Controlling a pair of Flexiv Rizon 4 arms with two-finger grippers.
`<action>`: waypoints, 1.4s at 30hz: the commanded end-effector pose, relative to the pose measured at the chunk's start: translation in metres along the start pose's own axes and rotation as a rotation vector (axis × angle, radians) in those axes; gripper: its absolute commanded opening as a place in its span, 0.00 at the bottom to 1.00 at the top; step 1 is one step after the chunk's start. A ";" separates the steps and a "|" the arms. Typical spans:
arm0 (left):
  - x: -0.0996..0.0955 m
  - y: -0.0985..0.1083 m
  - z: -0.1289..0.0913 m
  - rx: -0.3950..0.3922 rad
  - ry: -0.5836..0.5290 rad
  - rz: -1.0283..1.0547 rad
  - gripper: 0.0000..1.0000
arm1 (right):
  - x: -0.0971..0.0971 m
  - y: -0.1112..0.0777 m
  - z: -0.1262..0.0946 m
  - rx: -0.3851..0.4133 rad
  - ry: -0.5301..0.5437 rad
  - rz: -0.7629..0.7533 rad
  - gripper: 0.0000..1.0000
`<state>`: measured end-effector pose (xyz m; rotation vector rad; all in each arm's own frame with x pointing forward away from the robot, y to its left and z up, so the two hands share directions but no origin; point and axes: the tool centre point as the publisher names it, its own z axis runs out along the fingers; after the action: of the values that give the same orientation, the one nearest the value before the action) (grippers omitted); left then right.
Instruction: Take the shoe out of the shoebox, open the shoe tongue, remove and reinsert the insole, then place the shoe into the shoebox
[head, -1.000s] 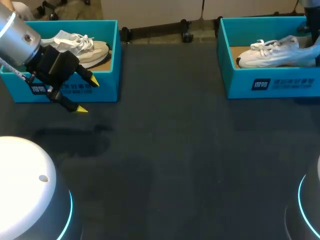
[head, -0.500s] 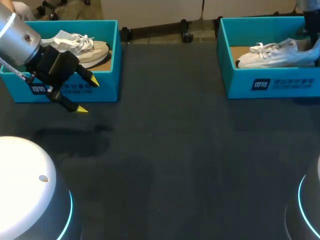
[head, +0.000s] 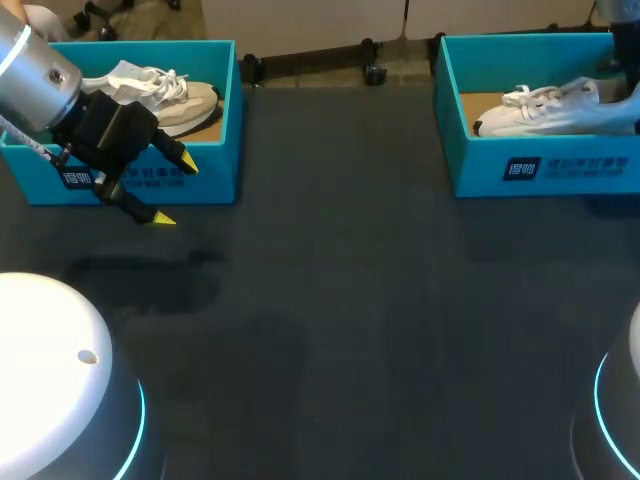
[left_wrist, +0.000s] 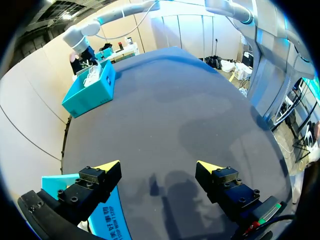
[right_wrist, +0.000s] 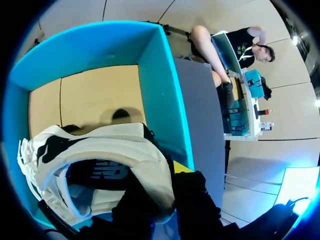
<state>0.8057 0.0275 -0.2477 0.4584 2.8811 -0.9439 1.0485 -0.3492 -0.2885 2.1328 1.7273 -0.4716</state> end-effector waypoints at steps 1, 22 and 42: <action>0.001 0.000 0.000 -0.003 0.000 0.000 1.00 | -0.003 -0.011 -0.010 -0.026 -0.004 -0.004 0.00; 0.001 0.000 0.000 -0.003 0.000 0.000 1.00 | -0.003 -0.029 0.014 -0.002 -0.005 0.010 0.00; 0.001 0.000 0.000 -0.003 0.000 0.000 1.00 | 0.017 -0.030 0.041 0.023 0.024 0.021 0.00</action>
<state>0.8057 0.0275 -0.2477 0.4584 2.8811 -0.9439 1.0179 -0.3457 -0.3321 2.1726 1.7170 -0.4636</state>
